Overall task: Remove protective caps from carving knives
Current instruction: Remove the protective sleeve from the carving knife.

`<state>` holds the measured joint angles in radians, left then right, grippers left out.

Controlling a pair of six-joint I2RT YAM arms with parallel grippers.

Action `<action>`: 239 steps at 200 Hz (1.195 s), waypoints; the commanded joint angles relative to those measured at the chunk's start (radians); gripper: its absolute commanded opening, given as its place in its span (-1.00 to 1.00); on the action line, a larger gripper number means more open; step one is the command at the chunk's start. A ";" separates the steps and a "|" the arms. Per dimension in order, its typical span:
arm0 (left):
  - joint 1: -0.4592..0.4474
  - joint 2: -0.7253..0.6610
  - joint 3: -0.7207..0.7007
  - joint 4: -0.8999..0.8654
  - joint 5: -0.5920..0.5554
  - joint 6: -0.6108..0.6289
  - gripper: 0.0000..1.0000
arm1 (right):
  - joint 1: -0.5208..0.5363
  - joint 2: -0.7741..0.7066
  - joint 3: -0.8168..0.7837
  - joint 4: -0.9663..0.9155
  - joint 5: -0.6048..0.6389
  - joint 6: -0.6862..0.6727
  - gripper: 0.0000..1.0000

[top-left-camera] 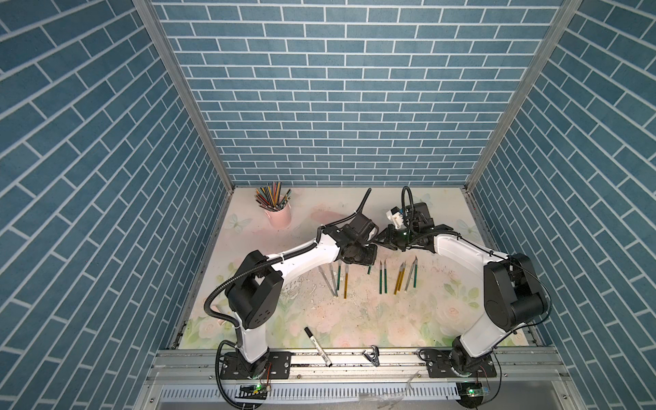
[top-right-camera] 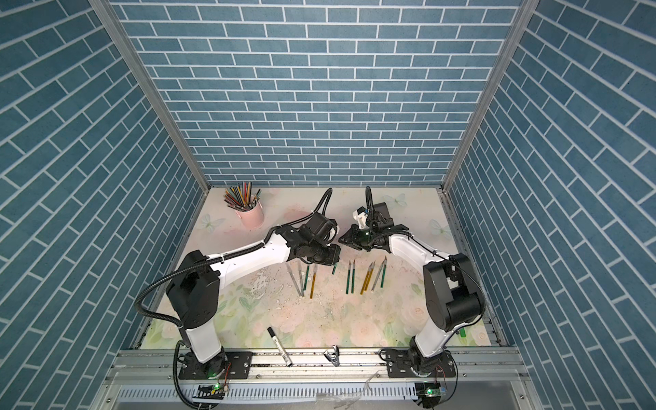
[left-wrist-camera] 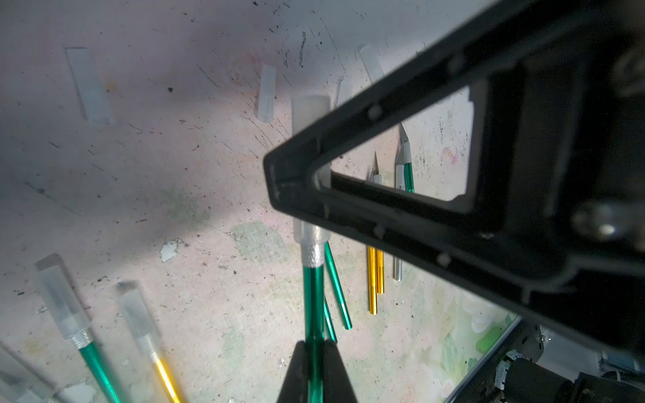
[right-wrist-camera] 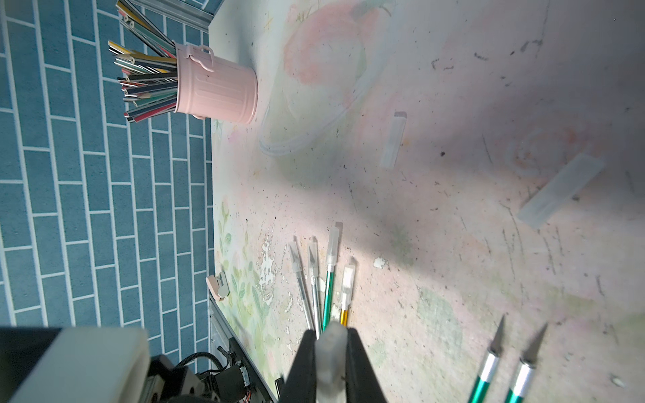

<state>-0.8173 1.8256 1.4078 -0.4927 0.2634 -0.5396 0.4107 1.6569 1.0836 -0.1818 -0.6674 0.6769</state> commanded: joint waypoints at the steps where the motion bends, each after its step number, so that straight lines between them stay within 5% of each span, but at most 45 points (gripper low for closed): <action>1: 0.001 0.006 -0.025 -0.001 -0.004 0.018 -0.91 | 0.004 -0.002 0.025 0.008 0.031 0.006 -0.88; 239: -0.036 -0.033 -0.135 -0.114 -0.065 0.061 -0.91 | -0.048 0.148 0.239 -0.016 0.087 -0.031 -0.98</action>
<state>-0.8452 1.8103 1.2945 -0.5056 0.1902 -0.4843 0.3794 1.7859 1.2774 -0.2535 -0.6197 0.6724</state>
